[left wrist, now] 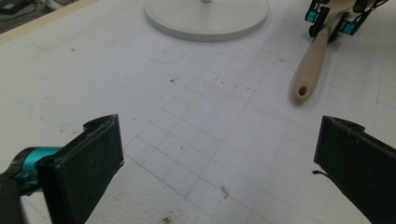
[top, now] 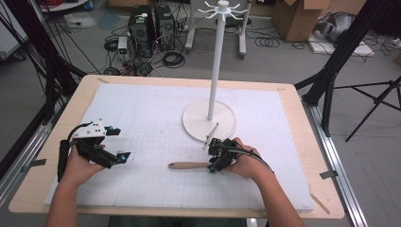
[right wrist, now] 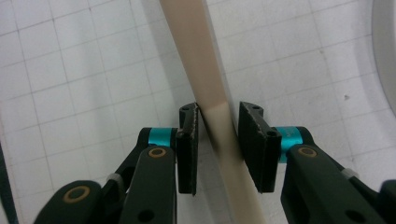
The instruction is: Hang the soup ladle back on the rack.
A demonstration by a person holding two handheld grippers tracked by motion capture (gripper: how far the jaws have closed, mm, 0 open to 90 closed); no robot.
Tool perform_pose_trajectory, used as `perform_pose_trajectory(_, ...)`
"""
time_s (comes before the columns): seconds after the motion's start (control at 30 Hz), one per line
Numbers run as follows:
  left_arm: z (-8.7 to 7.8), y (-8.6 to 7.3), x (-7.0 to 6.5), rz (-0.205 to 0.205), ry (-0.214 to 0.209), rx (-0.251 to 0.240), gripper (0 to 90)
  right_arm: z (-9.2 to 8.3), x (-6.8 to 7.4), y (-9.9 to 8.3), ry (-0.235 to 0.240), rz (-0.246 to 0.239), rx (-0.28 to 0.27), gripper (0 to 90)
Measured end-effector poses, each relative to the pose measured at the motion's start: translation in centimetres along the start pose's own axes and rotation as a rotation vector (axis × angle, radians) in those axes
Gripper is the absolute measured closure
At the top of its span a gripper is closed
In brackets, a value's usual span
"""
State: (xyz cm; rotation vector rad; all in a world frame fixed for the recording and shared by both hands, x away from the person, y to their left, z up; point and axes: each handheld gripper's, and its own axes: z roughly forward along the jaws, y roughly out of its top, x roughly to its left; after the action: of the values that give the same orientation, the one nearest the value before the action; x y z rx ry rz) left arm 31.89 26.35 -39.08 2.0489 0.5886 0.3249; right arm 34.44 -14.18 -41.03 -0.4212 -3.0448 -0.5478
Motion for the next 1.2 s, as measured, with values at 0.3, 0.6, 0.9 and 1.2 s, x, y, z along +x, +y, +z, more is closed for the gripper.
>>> perform_pose_trajectory(0.3,0.1,0.0,0.0,0.006,-0.005,0.004,1.7,0.0,-0.1,0.1,0.011,-0.019,0.009,71.4)
perform_pose_trajectory(0.6,0.1,0.0,0.0,0.002,-0.004,0.001,1.7,0.0,-0.1,0.2,0.029,-0.021,0.018,77.8)
perform_pose_trajectory(0.9,-0.1,0.0,0.0,-0.003,0.001,-0.003,1.7,-0.6,-0.1,0.0,0.008,0.019,-0.023,78.0)
perform_pose_trajectory(1.2,-0.4,0.1,0.0,0.004,0.005,-0.015,1.7,-2.6,0.3,-0.7,0.016,0.03,-0.131,78.2)
